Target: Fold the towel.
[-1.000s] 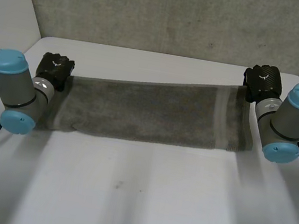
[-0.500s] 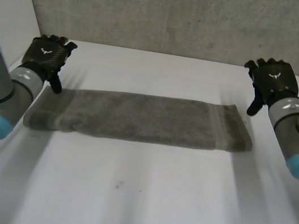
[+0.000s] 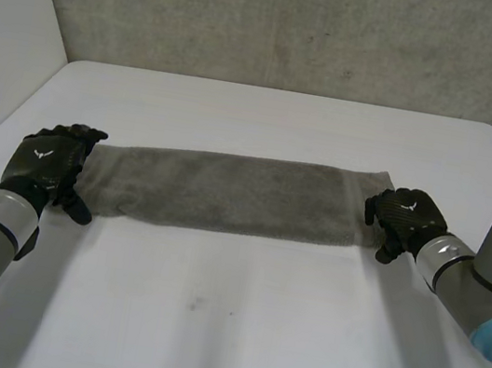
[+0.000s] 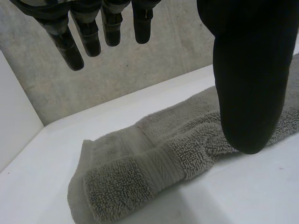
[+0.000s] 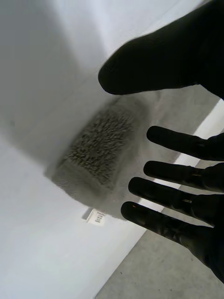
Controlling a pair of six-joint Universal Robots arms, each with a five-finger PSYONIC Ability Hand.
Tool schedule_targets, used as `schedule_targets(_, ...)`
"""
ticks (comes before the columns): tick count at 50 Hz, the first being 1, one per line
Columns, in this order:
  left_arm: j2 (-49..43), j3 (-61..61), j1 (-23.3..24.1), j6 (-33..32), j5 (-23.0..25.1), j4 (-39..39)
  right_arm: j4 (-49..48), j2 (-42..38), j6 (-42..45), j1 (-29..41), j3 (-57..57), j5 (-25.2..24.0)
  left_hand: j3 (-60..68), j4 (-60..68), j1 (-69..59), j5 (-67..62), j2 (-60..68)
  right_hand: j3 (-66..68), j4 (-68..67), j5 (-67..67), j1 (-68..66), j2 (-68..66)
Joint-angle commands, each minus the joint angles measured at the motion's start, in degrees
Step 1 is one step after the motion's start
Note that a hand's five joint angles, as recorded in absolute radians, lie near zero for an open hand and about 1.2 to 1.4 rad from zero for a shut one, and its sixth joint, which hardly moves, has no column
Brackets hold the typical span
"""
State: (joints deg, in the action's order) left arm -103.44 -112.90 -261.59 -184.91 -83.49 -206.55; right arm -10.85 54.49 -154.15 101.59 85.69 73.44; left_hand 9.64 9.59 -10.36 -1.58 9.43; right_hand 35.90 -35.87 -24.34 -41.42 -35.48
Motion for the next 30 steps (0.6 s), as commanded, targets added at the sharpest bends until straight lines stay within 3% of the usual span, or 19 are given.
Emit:
schedule_targets(1, -0.09, -0.48, 0.20, -0.10, -0.01, -1.31, -4.71, -3.52, 2.10, -1.04, -1.32, 0.48, 0.36, 0.41, 0.36, 1.58, 0.57, 7.15, -7.18, -8.72, -1.64, -7.57)
schedule_targets(9, 0.00, -0.65, 0.46, -0.10, -0.01, -1.31, -5.41, -5.45, 2.18, -1.84, -3.34, 1.53, 0.36, 0.41, 0.36, 1.58, 0.57, 8.33, -8.36, -9.90, -2.82, -8.75)
schedule_targets(12, -0.09, -0.65, 0.38, -0.10, -0.01, -1.31, -5.41, -6.42, 2.27, -2.19, -4.13, 1.79, 0.36, 0.41, 0.36, 1.58, 0.57, 16.91, -16.94, -18.47, -11.39, -17.33)
schedule_targets(14, -0.09, -0.65, 0.38, -0.10, -0.01, -1.31, -5.41, -7.38, 2.27, -2.54, -5.09, 1.88, 0.36, 0.41, 0.36, 1.58, 0.57, 43.49, -43.51, -45.05, -37.97, -43.90)
schedule_targets(23, -0.01, -1.35, 0.29, -0.10, 0.08, -1.40, -5.24, -7.82, 2.01, -4.03, -6.50, 3.64, 0.36, 0.41, 0.36, 1.58, 0.57, 44.10, -44.13, -45.66, -38.58, -44.52)
schedule_targets(28, -0.09, -1.53, 0.20, -0.19, 0.08, -1.49, -2.42, -6.77, 2.27, -7.81, -7.12, 5.22, 0.36, 0.41, 0.36, 1.58, 0.57, 44.10, -44.13, -45.66, -38.58, -44.52)
schedule_targets(30, 0.00, -1.53, 0.29, -0.19, 0.08, -1.49, 2.82, -5.55, 2.88, -11.48, -7.99, 5.05, 0.36, 0.41, 0.36, 1.58, 0.57, 44.10, -44.13, -45.66, -38.58, -44.52)
